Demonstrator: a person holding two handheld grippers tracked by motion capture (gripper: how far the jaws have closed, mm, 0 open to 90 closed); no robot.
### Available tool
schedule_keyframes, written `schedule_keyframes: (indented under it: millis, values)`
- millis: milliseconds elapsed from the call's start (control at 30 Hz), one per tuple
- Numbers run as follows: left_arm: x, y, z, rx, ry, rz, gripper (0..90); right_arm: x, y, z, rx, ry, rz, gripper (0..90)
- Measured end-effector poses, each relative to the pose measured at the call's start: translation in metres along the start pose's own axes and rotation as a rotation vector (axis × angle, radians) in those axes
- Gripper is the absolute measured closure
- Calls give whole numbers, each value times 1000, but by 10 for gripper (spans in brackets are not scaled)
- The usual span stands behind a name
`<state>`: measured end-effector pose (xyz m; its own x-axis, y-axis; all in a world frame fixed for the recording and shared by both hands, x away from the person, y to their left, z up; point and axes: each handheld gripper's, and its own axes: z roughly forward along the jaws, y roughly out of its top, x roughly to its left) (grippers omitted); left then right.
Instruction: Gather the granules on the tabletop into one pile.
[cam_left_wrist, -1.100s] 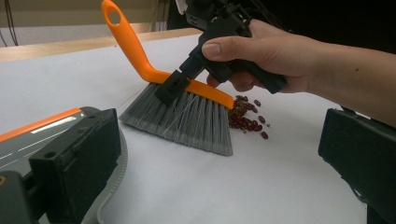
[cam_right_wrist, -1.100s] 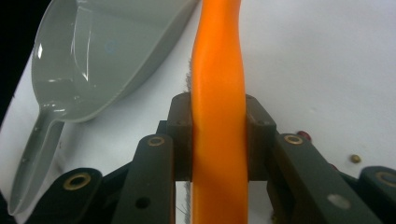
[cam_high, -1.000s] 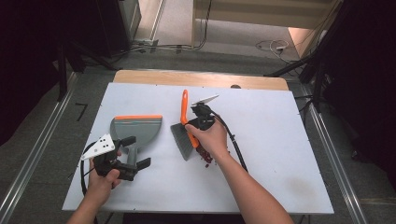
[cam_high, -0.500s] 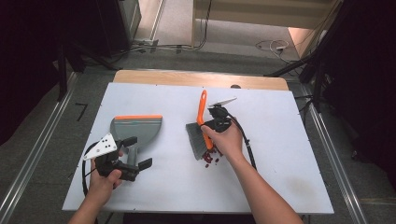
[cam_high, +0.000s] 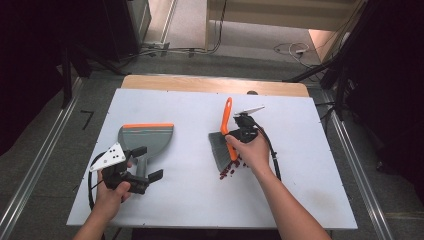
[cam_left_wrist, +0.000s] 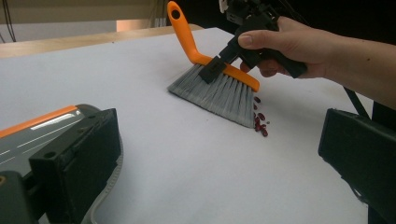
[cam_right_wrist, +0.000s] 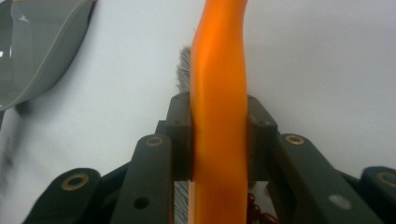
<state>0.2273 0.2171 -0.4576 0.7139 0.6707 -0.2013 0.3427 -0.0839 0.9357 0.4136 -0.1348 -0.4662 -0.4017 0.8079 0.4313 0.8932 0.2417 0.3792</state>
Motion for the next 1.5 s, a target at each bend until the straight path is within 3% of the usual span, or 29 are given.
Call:
schedule_keyframes:
  millis: [67,300,400,500,633,733,933,1033,1133,1200,1267,1433,1500]
  values:
    - [0,0,0,-1,0,1,0,0,0,-2,-6,22,3,677]
    - [1,0,1,1,4,-2,0,13,0,-17,-70,112,-73,684]
    - [1,0,1,-1,5,-4,0,21,1,-31,-85,127,-148,684]
    - [1,0,0,-2,6,-5,0,30,0,-46,-99,107,-274,684]
    - [1,0,0,-3,6,-6,0,36,-6,-62,-60,102,-415,683]
    - [1,0,1,-2,7,-7,0,37,-15,-69,-25,99,-480,683]
    - [0,0,2,4,5,-4,0,37,-36,-71,22,2,-609,685]
    - [0,0,3,3,7,-4,0,39,-46,-74,40,-19,-655,685]
    - [0,0,3,4,7,-3,0,40,-56,-77,66,-14,-702,685]
    - [0,0,3,4,6,-4,0,39,-60,-75,89,11,-711,685]
    - [0,0,3,7,8,-3,0,41,-66,-72,112,27,-752,685]
    - [0,0,3,3,8,-5,0,57,-82,-58,185,-10,-848,686]
    - [0,0,2,2,8,-5,0,59,-85,-51,200,11,-885,686]
